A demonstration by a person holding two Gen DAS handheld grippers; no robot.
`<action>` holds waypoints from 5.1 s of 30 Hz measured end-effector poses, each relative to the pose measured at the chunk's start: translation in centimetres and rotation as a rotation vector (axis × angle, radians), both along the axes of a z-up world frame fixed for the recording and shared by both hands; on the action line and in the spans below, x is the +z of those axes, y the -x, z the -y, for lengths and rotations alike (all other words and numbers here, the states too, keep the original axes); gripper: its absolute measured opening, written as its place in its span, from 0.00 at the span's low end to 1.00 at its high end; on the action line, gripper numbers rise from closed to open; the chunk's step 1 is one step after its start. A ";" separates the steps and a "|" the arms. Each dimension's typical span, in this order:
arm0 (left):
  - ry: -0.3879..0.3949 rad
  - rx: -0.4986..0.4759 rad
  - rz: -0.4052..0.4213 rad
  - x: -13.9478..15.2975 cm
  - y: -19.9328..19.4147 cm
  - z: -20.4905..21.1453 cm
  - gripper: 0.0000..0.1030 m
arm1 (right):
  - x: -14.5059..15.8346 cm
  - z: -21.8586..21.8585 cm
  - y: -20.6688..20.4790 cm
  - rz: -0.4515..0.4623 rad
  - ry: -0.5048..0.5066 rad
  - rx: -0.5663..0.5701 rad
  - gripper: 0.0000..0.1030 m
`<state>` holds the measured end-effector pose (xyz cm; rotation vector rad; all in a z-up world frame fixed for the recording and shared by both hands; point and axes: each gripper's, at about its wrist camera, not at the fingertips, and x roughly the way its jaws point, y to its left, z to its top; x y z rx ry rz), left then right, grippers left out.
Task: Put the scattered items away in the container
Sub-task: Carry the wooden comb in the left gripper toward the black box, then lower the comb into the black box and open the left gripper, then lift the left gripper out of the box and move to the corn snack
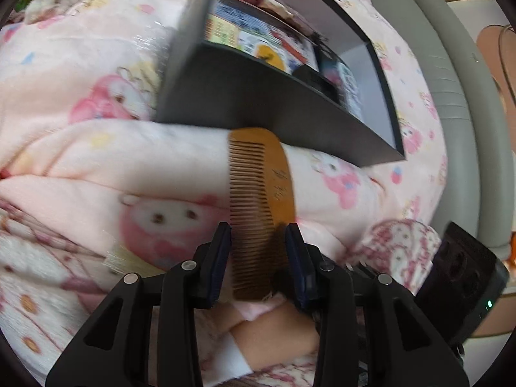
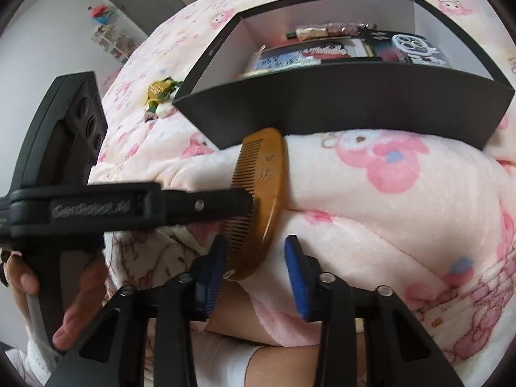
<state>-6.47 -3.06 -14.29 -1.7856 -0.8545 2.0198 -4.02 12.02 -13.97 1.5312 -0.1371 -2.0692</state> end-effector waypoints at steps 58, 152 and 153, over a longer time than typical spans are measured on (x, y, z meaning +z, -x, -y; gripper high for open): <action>0.206 0.002 -0.034 0.9 -0.7 0.8 0.36 | 0.9 -2.7 0.4 -0.101 -0.081 -0.083 0.33; 0.402 -0.095 -0.418 13.1 2.2 -4.6 0.32 | 9.9 -2.7 4.3 -0.327 -0.216 -0.186 0.45; 0.391 -0.092 -0.418 13.2 1.9 -4.1 0.32 | 10.1 -2.5 4.0 -0.329 -0.211 -0.183 0.45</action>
